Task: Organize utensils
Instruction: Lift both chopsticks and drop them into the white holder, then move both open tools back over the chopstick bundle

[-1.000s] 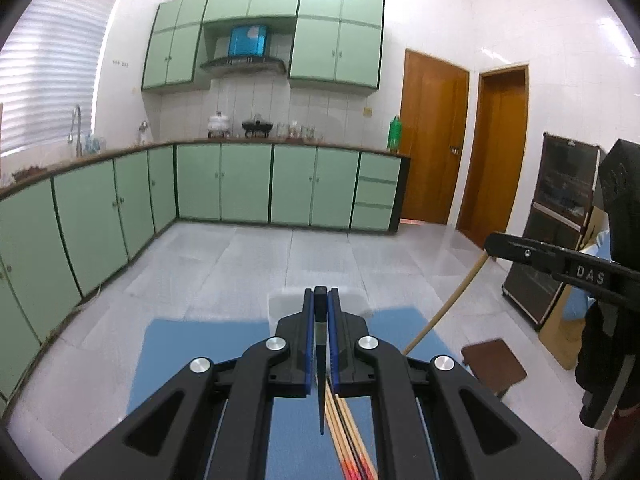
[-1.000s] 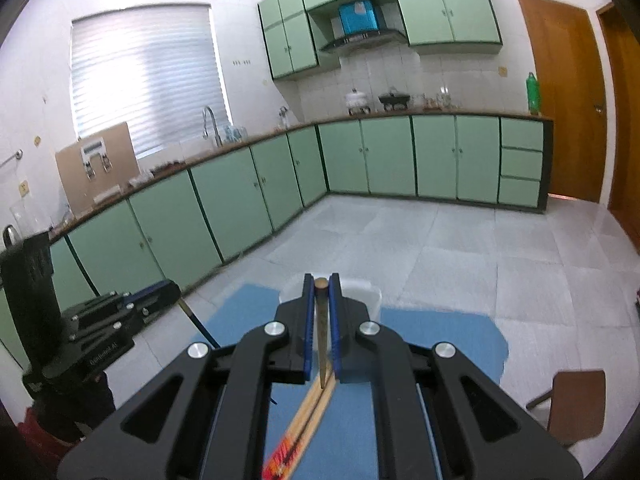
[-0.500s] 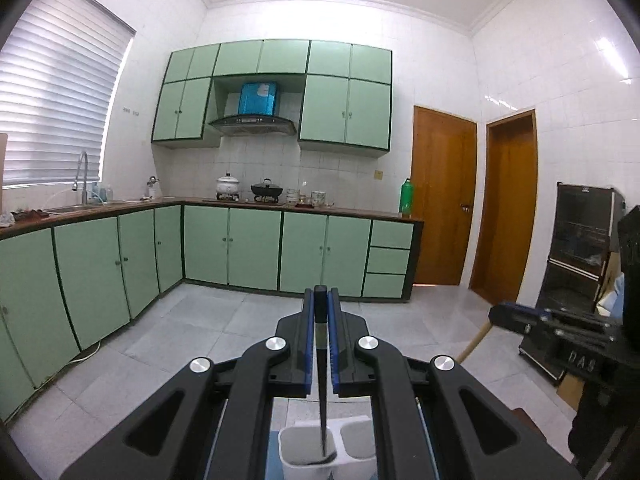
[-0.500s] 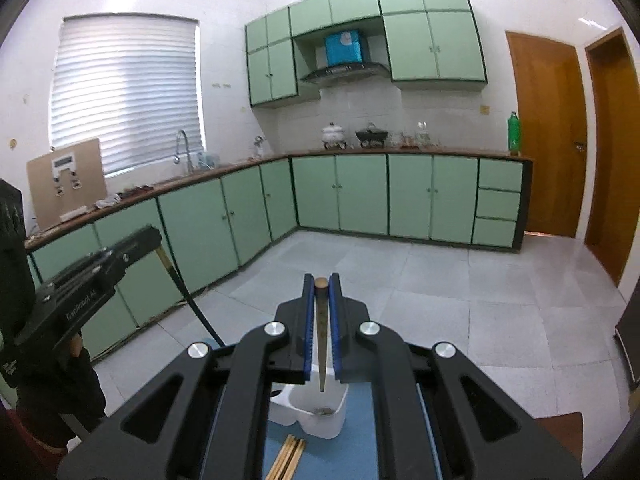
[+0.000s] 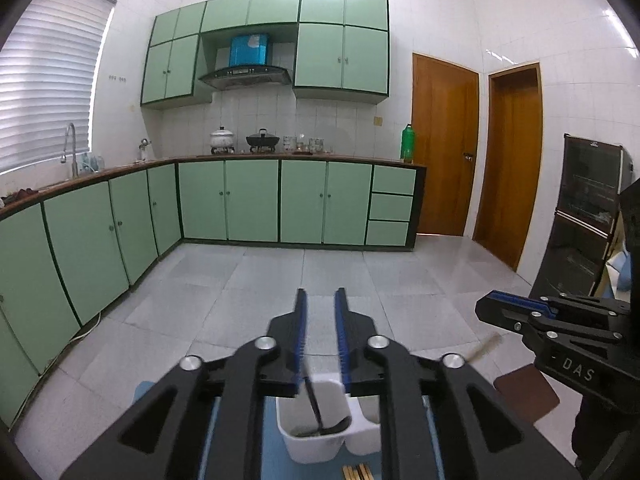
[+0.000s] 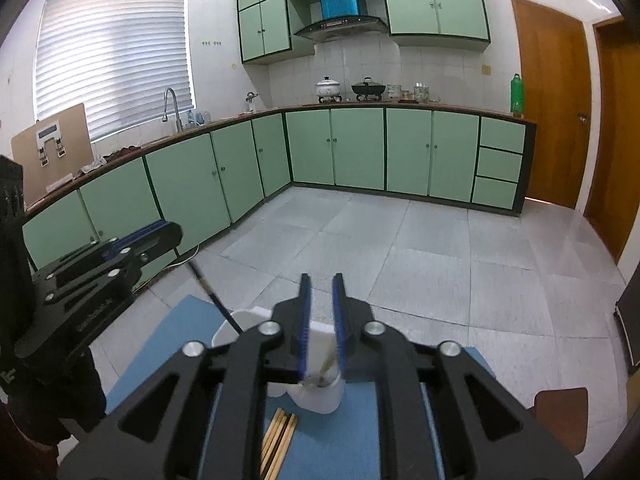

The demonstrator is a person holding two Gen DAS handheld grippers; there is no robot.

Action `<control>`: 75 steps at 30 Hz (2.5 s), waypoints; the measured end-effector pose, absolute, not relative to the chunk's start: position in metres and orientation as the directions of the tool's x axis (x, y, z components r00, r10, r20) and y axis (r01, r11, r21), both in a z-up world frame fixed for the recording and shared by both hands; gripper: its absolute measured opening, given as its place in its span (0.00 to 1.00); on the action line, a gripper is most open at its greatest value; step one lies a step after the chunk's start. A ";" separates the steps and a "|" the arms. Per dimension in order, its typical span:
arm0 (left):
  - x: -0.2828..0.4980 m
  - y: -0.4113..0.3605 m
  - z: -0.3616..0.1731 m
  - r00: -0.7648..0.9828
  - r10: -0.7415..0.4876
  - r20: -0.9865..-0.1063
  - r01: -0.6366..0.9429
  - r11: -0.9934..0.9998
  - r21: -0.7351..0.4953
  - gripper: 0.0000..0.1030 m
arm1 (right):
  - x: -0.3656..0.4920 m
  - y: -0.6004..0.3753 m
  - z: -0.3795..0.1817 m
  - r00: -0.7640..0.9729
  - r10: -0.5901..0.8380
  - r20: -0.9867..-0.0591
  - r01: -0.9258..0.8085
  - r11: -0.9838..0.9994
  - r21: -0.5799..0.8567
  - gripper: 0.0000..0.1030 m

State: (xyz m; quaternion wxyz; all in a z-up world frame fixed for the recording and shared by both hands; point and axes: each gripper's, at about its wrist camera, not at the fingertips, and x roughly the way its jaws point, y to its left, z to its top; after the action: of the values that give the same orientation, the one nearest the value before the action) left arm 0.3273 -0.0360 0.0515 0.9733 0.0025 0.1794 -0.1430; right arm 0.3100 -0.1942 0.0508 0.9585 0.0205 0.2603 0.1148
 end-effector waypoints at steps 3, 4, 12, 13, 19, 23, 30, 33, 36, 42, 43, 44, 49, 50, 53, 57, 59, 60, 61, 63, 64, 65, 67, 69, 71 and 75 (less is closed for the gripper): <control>0.310 -0.030 0.049 0.897 -0.256 -0.361 0.260 0.965 -0.038 0.33 | 0.296 -0.199 0.048 0.847 0.218 -0.485 -0.192 0.976 0.102 0.34; 0.306 -0.028 0.049 0.895 -0.256 -0.364 0.259 0.965 -0.040 0.36 | 0.291 -0.201 0.047 0.849 0.214 -0.482 -0.189 0.977 0.102 0.39; 0.251 -0.018 0.016 0.871 -0.244 -0.427 0.240 0.969 -0.063 0.64 | 0.225 -0.212 0.017 0.853 0.185 -0.488 -0.158 0.983 0.096 0.78; 0.242 -0.017 0.007 0.862 -0.244 -0.445 0.238 0.969 -0.069 0.66 | 0.218 -0.214 0.011 0.849 0.186 -0.494 -0.155 0.982 0.104 0.81; 0.202 -0.014 -0.039 0.823 -0.221 -0.524 0.217 0.974 -0.070 0.76 | 0.171 -0.212 -0.041 0.806 0.173 -0.566 -0.128 0.985 0.119 0.88; 0.184 -0.012 -0.068 0.784 -0.209 -0.584 0.208 0.976 -0.070 0.80 | 0.147 -0.206 -0.075 0.766 0.171 -0.620 -0.105 0.984 0.142 0.89; 0.164 -0.008 -0.116 0.721 -0.168 -0.673 0.180 0.982 -0.053 0.80 | 0.123 -0.182 -0.122 0.695 0.186 -0.695 -0.097 0.981 0.166 0.89; 0.159 -0.005 -0.128 0.708 -0.146 -0.692 0.166 0.985 -0.038 0.80 | 0.117 -0.174 -0.136 0.678 0.182 -0.712 -0.110 0.983 0.146 0.89; 0.156 -0.003 -0.137 0.698 -0.134 -0.704 0.157 0.987 -0.032 0.80 | 0.113 -0.167 -0.148 0.663 0.183 -0.726 -0.113 0.983 0.144 0.89; 0.154 -0.002 -0.152 0.671 -0.122 -0.731 0.152 0.988 -0.025 0.80 | 0.107 -0.159 -0.161 0.636 0.165 -0.754 -0.120 0.986 0.115 0.89; 0.154 -0.002 -0.154 0.666 -0.121 -0.736 0.151 0.988 -0.026 0.80 | 0.107 -0.158 -0.162 0.630 0.163 -0.759 -0.121 0.986 0.111 0.89; 0.154 -0.001 -0.155 0.663 -0.121 -0.739 0.151 0.988 -0.026 0.81 | 0.108 -0.157 -0.164 0.626 0.156 -0.764 -0.122 0.987 0.103 0.89; 0.154 0.002 -0.158 0.659 -0.123 -0.742 0.150 0.988 -0.031 0.81 | 0.111 -0.152 -0.167 0.610 0.137 -0.781 -0.130 0.989 0.072 0.89; 0.154 0.001 -0.159 0.658 -0.122 -0.743 0.150 0.988 -0.030 0.81 | 0.111 -0.150 -0.168 0.606 0.133 -0.784 -0.135 0.989 0.063 0.89; 0.155 0.000 -0.160 0.654 -0.121 -0.747 0.151 0.988 -0.028 0.81 | 0.114 -0.146 -0.170 0.596 0.110 -0.795 -0.136 0.990 0.035 0.89; 0.159 0.000 -0.161 0.648 -0.122 -0.752 0.147 0.989 -0.033 0.81 | 0.115 -0.152 -0.170 0.594 0.083 -0.800 -0.097 0.995 0.032 0.88; 0.160 0.001 -0.161 0.645 -0.121 -0.754 0.143 0.989 -0.036 0.81 | 0.115 -0.157 -0.170 0.598 0.052 -0.800 -0.068 0.998 0.013 0.88; 0.160 0.001 -0.161 0.645 -0.121 -0.755 0.142 0.989 -0.038 0.82 | 0.114 -0.159 -0.169 0.601 0.035 -0.799 -0.055 0.998 0.002 0.88; 0.161 0.002 -0.161 0.644 -0.122 -0.755 0.142 0.989 -0.039 0.82 | 0.113 -0.162 -0.169 0.605 0.031 -0.796 -0.048 0.999 0.002 0.88; 0.161 0.001 -0.162 0.643 -0.121 -0.757 0.142 0.989 -0.038 0.82 | 0.111 -0.165 -0.167 0.613 0.056 -0.788 -0.054 0.998 0.029 0.88; 0.162 0.002 -0.162 0.642 -0.120 -0.757 0.142 0.989 -0.037 0.82 | 0.109 -0.165 -0.165 0.617 0.070 -0.784 -0.061 0.997 0.041 0.88; 0.162 0.002 -0.162 0.641 -0.120 -0.758 0.143 0.989 -0.036 0.82 | 0.109 -0.163 -0.165 0.619 0.090 -0.780 -0.077 0.996 0.054 0.86; 0.163 0.002 -0.161 0.643 -0.119 -0.757 0.141 0.989 -0.035 0.82 | 0.110 -0.158 -0.165 0.615 0.118 -0.780 -0.103 0.992 0.069 0.74; 0.162 0.003 -0.161 0.647 -0.119 -0.753 0.138 0.990 -0.039 0.82 | 0.112 -0.151 -0.167 0.605 0.139 -0.784 -0.123 0.989 0.080 0.68; 0.162 0.004 -0.161 0.647 -0.118 -0.753 0.132 0.990 -0.041 0.82 | 0.113 -0.145 -0.170 0.598 0.138 -0.790 -0.135 0.988 0.071 0.65; 0.163 0.004 -0.163 0.644 -0.117 -0.756 0.131 0.991 -0.041 0.82 | 0.117 -0.136 -0.170 0.604 0.108 -0.790 -0.148 0.989 0.022 0.52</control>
State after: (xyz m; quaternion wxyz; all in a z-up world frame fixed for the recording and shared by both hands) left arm 0.1631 0.0042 -0.1626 0.9066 0.0085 0.4164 -0.0682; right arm 0.1168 -0.1363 -0.1699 0.8951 -0.0228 0.4395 0.0713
